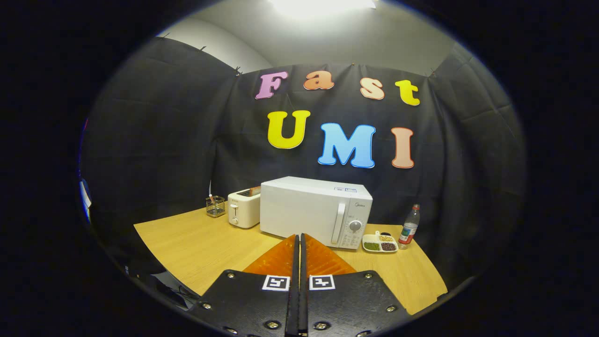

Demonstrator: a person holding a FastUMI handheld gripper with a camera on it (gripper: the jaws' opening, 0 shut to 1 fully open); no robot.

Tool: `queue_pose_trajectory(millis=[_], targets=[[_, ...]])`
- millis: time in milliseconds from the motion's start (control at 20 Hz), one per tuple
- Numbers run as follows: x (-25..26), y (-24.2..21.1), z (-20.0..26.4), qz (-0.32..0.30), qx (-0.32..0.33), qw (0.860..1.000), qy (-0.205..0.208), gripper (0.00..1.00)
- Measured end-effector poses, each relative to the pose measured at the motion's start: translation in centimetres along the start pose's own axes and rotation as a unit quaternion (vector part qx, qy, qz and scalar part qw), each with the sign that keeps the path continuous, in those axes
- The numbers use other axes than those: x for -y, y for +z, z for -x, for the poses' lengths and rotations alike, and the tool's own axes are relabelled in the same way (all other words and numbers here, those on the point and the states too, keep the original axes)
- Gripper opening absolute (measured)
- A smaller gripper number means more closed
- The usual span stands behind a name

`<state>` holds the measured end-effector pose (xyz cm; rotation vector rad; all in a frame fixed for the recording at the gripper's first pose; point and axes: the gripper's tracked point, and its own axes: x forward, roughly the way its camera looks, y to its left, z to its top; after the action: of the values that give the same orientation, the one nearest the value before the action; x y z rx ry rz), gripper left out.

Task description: Open the microwave, put the food inside, and close the microwave door.

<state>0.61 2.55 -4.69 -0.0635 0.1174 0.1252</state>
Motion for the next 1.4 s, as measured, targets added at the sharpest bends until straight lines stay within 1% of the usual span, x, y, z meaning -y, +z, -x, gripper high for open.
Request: queue_pose_trajectory(millis=[150,250,350,400,500,550,600,850,1400], targets=[[1.5,0.8,1.9,-0.023,0.023,0.999,-0.018,0.01],[2.4,1.2,2.3,-0.024,0.032,0.999,-0.031,0.01],[3.4,2.0,2.2,-0.033,0.047,0.997,-0.055,0.01],[4.3,2.3,2.4,-0.036,0.055,0.995,-0.072,0.21],[5.0,2.6,2.6,-0.042,0.064,0.992,-0.098,0.76],[5.3,2.8,2.8,-0.051,0.068,0.991,-0.106,0.89],[5.3,3.0,3.0,-0.059,0.072,0.990,-0.106,0.97],[5.6,2.7,3.0,-0.058,0.069,0.991,-0.103,0.97],[4.5,2.9,2.8,-0.040,0.071,0.992,-0.095,0.97]])
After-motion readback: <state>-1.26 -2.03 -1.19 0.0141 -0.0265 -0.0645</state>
